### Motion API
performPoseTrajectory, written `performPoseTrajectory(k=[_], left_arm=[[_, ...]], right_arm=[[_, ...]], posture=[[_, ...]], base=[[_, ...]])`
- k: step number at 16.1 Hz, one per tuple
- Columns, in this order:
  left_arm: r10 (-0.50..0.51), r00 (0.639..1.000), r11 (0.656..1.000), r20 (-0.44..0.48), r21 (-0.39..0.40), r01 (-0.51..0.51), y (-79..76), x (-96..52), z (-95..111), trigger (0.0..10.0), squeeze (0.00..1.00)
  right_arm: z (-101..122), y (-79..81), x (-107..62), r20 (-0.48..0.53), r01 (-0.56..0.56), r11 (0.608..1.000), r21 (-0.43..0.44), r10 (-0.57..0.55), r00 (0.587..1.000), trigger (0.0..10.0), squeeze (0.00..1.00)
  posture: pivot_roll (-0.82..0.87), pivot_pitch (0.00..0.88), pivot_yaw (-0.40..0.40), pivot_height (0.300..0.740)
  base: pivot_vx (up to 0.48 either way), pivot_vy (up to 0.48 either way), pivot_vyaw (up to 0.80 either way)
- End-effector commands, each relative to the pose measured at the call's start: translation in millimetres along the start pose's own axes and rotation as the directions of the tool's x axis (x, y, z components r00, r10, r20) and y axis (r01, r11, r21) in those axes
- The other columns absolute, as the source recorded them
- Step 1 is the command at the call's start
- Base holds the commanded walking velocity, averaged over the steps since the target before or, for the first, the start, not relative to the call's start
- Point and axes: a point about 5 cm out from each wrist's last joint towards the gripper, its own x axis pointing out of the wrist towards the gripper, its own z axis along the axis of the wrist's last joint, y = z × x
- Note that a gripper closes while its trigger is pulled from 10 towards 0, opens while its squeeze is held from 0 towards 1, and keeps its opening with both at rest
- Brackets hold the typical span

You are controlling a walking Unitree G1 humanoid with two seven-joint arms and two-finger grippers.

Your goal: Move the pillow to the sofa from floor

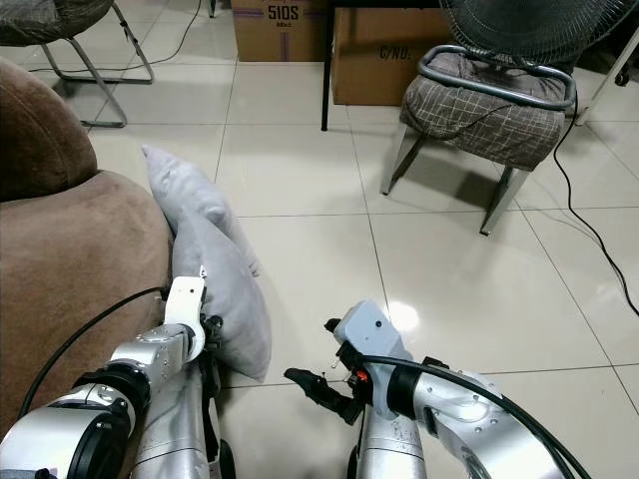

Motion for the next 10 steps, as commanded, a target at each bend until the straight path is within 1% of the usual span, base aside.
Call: performPoseTrajectory(k=[1, 7, 10], left_arm=[[0.008, 1.000, 1.000, 0.008, -0.008, -0.008, 4.8, -0.5, 3.5, 0.0, 0.00], [-0.013, 1.000, 0.999, 0.001, -0.033, 0.013, 4.2, -0.6, 0.8, 0.0, 0.00], [-0.053, 0.999, 0.997, 0.000, -0.057, 0.053, -1.2, -0.2, 0.5, 0.0, 0.00]], right_arm=[[-2.8, 0.5, 1.8, 0.000, 0.006, 1.000, -0.009, -0.006, 1.000, 10.0, 0.00], [-5.0, 1.4, 5.3, 0.002, 0.010, 1.000, -0.015, -0.010, 1.000, 10.0, 0.00], [-6.7, -0.1, 7.7, 0.004, 0.020, 1.000, -0.023, -0.020, 1.000, 10.0, 0.00]], posture=[[-0.08, 0.048, 0.020, 0.521], [-0.07, 0.039, 0.019, 0.521], [-0.06, 0.032, 0.018, 0.521]], base=[[0.000, 0.000, 0.00], [0.000, 0.000, 0.00], [0.000, 0.000, 0.00]])
